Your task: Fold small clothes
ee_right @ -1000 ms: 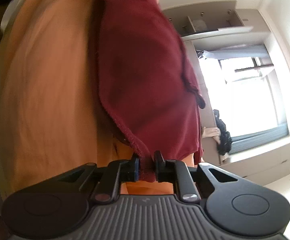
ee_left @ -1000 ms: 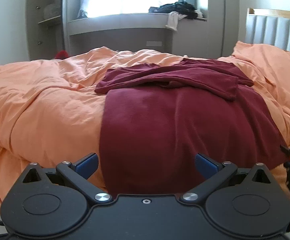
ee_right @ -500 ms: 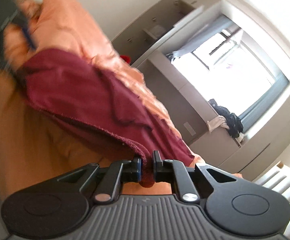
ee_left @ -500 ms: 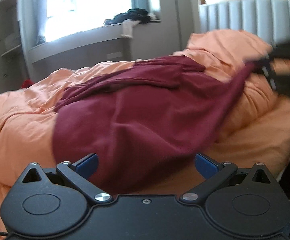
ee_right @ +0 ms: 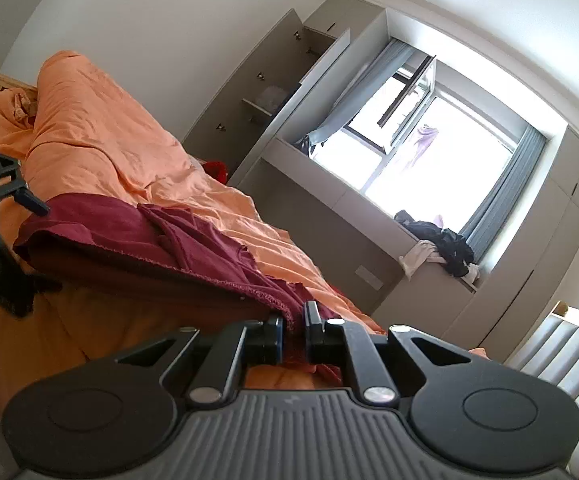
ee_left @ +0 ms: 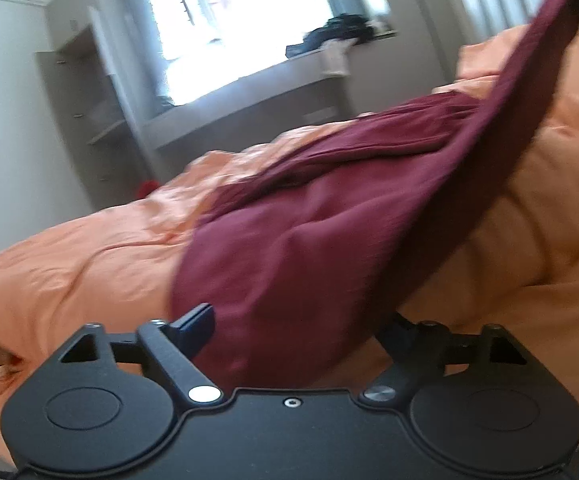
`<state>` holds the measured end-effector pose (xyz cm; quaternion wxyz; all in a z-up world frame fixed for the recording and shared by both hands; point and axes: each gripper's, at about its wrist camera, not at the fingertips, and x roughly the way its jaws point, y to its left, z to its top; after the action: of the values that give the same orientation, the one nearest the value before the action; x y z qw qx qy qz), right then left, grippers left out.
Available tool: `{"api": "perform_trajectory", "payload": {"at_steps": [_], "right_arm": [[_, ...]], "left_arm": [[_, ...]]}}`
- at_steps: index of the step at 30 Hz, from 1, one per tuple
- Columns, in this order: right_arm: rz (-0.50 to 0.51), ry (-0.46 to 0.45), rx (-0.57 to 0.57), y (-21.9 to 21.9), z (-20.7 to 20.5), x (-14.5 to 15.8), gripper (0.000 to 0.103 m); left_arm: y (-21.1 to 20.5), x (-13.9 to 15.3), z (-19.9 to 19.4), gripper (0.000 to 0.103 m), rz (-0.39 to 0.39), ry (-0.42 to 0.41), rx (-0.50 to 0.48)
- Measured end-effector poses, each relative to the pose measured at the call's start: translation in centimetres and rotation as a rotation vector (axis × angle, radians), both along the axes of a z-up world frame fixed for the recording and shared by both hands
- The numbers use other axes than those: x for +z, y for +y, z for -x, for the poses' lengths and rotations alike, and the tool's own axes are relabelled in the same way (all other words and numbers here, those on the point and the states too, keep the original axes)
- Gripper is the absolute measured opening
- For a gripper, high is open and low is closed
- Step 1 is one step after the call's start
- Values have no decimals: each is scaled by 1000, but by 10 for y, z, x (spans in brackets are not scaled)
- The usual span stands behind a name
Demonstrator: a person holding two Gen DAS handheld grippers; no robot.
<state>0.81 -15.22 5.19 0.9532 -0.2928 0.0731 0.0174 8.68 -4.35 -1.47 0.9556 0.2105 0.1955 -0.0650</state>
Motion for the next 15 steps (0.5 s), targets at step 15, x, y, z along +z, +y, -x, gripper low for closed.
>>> {"api": "perform_trajectory", "payload": {"at_steps": [15], "right_arm": [[-48,-63,-5,-7,-2,17,10]], "left_arm": [[25,4,24,41,-33,5,80]]}}
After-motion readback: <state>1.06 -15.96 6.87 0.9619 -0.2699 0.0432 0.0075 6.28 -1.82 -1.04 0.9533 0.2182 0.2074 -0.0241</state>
